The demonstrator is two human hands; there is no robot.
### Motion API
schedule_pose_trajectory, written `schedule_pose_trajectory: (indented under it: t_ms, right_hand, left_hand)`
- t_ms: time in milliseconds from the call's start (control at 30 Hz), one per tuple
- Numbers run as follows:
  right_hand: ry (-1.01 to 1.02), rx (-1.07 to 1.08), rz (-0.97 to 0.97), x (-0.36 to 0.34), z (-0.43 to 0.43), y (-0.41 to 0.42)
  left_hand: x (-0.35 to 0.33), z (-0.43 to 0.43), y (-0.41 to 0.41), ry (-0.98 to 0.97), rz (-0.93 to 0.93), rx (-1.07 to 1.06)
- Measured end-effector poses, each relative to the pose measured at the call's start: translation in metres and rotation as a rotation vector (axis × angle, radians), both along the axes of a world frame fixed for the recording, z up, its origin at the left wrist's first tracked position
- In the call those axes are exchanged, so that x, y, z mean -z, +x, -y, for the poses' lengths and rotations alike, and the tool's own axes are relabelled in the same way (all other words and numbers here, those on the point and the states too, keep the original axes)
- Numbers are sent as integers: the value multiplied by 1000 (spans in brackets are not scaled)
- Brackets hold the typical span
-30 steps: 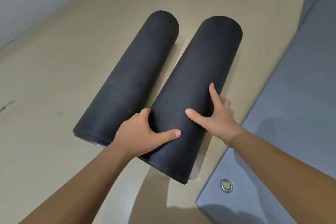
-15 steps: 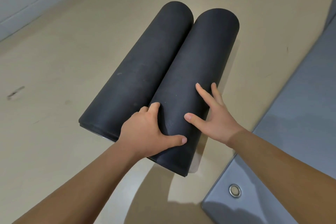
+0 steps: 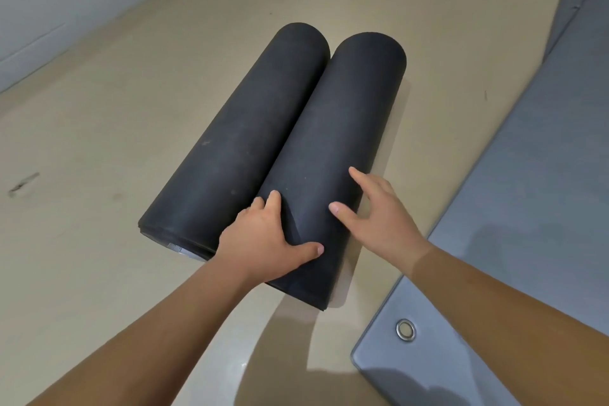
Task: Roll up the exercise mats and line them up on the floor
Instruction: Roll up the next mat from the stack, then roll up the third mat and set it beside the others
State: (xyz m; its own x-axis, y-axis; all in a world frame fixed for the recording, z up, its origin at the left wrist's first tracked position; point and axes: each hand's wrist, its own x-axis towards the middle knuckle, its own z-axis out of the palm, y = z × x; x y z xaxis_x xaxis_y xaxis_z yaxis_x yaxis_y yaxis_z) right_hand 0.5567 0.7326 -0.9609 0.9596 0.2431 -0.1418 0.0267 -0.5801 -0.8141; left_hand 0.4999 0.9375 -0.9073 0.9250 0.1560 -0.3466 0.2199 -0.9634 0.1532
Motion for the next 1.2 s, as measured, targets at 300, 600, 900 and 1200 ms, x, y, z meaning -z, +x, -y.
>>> schedule_pose_trajectory:
  t_ms: [300, 600, 900, 1200]
  right_hand:
    - [-37, 52, -176, -5, 30, -6]
    - [-306, 33, -353, -14, 140, -50]
    - [-571, 105, -378, -66, 320, -193]
    - [-311, 305, -480, 22, 330, -298]
  left_hand:
    - [-27, 32, 8, -47, 207, 174]
    - [5, 145, -13, -352, 220, 750]
    - [83, 260, -85, -30, -152, 1353]
    - [113, 285, -131, 207, -204, 1529]
